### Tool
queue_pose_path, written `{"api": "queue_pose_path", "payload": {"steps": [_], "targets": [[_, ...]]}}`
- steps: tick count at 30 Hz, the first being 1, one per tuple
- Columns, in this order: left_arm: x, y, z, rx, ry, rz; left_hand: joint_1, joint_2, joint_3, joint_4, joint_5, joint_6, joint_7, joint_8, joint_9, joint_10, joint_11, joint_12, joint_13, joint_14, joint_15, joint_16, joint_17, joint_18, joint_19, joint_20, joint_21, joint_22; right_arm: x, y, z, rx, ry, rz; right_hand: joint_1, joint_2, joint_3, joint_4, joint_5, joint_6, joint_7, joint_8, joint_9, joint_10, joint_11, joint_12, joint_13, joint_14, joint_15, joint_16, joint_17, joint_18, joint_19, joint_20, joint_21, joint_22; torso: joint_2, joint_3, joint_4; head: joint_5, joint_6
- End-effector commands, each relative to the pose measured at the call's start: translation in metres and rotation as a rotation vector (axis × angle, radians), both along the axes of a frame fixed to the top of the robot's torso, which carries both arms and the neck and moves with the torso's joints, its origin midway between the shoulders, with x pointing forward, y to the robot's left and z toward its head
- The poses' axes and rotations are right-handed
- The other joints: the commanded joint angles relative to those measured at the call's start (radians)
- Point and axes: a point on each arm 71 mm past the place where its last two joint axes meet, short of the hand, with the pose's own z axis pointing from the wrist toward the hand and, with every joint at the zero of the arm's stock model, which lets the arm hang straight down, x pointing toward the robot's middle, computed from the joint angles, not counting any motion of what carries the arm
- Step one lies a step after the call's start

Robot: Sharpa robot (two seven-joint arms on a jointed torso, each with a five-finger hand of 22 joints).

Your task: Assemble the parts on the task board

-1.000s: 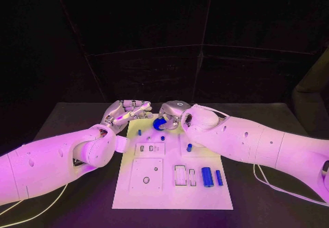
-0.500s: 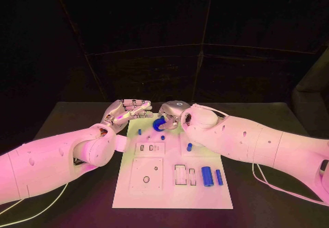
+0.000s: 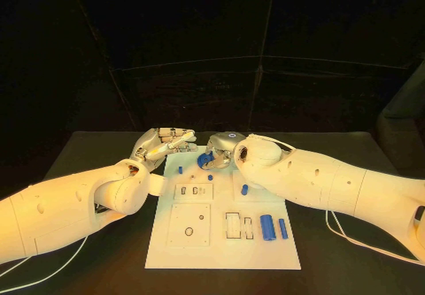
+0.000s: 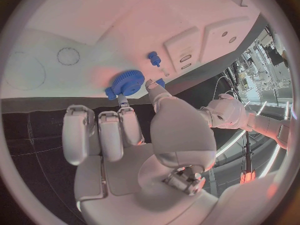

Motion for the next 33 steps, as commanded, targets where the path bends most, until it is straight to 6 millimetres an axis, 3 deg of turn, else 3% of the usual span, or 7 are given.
{"api": "queue_pose_path", "payload": {"steps": [1, 9, 21, 23, 26, 29, 33], "targets": [[0.0, -0.001, 0.002, -0.006, -0.004, -0.006, -0.001, 0.011, -0.002, -0.006, -0.002, 0.004, -0.001, -0.005, -0.001, 0.004, 0.0, -0.006, -0.002, 0.007, 0.003, -0.005, 0.001, 0.006, 0.006, 0.0, -0.004, -0.001, 0.0, -0.001, -0.003, -0.02, 0.044, -0.004, -0.013, 0.005, -0.005, 0.011, 0.006, 0.006, 0.0, 0.002, 0.001, 0.008, -0.003, 0.004, 0.099, 0.066, 0.006, 0.004, 0.061, -0.019, 0.005, 0.004, 0.007, 0.008, 0.0, -0.0002, 0.0003, -0.001, -0.001], [0.0, -0.001, 0.002, -0.005, -0.005, -0.005, -0.001, 0.011, -0.002, -0.006, -0.002, 0.004, -0.001, -0.005, -0.001, 0.004, 0.0, -0.006, -0.002, 0.007, 0.003, -0.005, 0.001, 0.006, 0.006, 0.0, -0.004, -0.001, 0.001, -0.004, 0.0, 0.012, 0.015, -0.023, -0.003, 0.002, -0.019, 0.02, 0.022, -0.062, 0.009, -0.006, -0.005, 0.009, 0.004, 0.006, 0.102, 0.068, 0.011, 0.007, 0.07, -0.023, 0.013, 0.007, 0.014, 0.026, 0.0, 0.0006, 0.0001, 0.0, -0.001], [0.001, 0.001, 0.001, -0.004, -0.005, -0.002, -0.002, 0.012, -0.002, -0.007, -0.002, 0.004, 0.0, -0.007, -0.001, 0.004, 0.001, -0.008, -0.002, 0.006, 0.003, -0.007, 0.001, 0.005, 0.006, 0.0, -0.005, -0.002, -0.005, -0.02, 0.012, 0.165, -0.092, -0.015, 0.039, 0.006, -0.014, 0.003, 0.057, -0.003, 0.004, 0.005, 0.002, 0.024, 0.0, 0.021, 0.119, 0.069, 0.01, 0.01, 0.077, -0.028, 0.027, 0.007, 0.028, 0.057, -0.001, 0.0006, -0.0016, -0.002, -0.001], [0.001, 0.001, 0.002, -0.004, -0.005, -0.001, -0.002, 0.012, -0.002, -0.007, -0.002, 0.004, 0.0, -0.007, -0.001, 0.004, 0.001, -0.008, -0.002, 0.006, 0.003, -0.007, 0.001, 0.005, 0.006, 0.0, -0.005, -0.002, -0.008, -0.029, 0.014, 0.207, -0.101, -0.011, 0.052, 0.004, -0.011, -0.007, 0.08, 0.004, 0.002, 0.005, 0.002, 0.023, -0.003, 0.02, 0.117, 0.068, 0.008, 0.009, 0.073, -0.029, 0.027, 0.005, 0.029, 0.059, -0.002, 0.0004, -0.0028, -0.002, -0.001], [0.001, 0.004, 0.002, -0.002, -0.006, 0.003, -0.002, 0.012, -0.002, -0.008, -0.002, 0.004, 0.0, -0.007, -0.001, 0.004, 0.001, -0.008, -0.002, 0.006, 0.003, -0.007, 0.001, 0.005, 0.006, 0.0, -0.005, -0.002, -0.012, -0.052, 0.016, 0.277, -0.062, -0.012, 0.05, -0.028, -0.029, -0.012, 0.15, 0.022, -0.004, 0.009, 0.003, 0.023, -0.008, 0.017, 0.115, 0.065, 0.003, 0.005, 0.062, -0.029, 0.027, 0.001, 0.029, 0.059, -0.004, -0.0001, -0.0041, -0.002, 0.003], [0.0, 0.005, 0.002, -0.002, -0.007, 0.005, -0.002, 0.012, -0.001, -0.008, -0.002, 0.004, 0.0, -0.007, -0.001, 0.004, 0.001, -0.008, -0.002, 0.007, 0.003, -0.007, 0.001, 0.005, 0.006, 0.0, -0.005, -0.002, -0.018, -0.09, 0.015, 0.353, 0.042, -0.017, 0.097, -0.029, -0.026, -0.042, 0.109, 0.043, -0.01, 0.014, 0.004, 0.018, -0.013, 0.01, 0.11, 0.063, -0.002, 0.001, 0.054, -0.027, 0.023, -0.003, 0.025, 0.051, -0.006, 0.0, -0.0099, -0.002, 0.006], [0.0, 0.006, 0.002, -0.003, -0.008, 0.005, 0.0, 0.013, -0.001, -0.01, -0.002, 0.005, -0.001, -0.007, -0.001, 0.005, 0.001, -0.009, -0.002, 0.008, 0.003, -0.008, 0.001, 0.005, 0.007, 0.0, -0.006, -0.003, -0.019, -0.131, 0.013, 0.397, 0.098, -0.035, 0.165, -0.029, -0.012, -0.088, 0.109, 0.053, -0.012, 0.014, 0.003, 0.009, -0.017, -0.001, 0.1, 0.064, -0.005, 0.002, 0.06, -0.025, 0.017, -0.007, 0.02, 0.042, -0.01, 0.0018, -0.0197, 0.001, 0.01]]}}
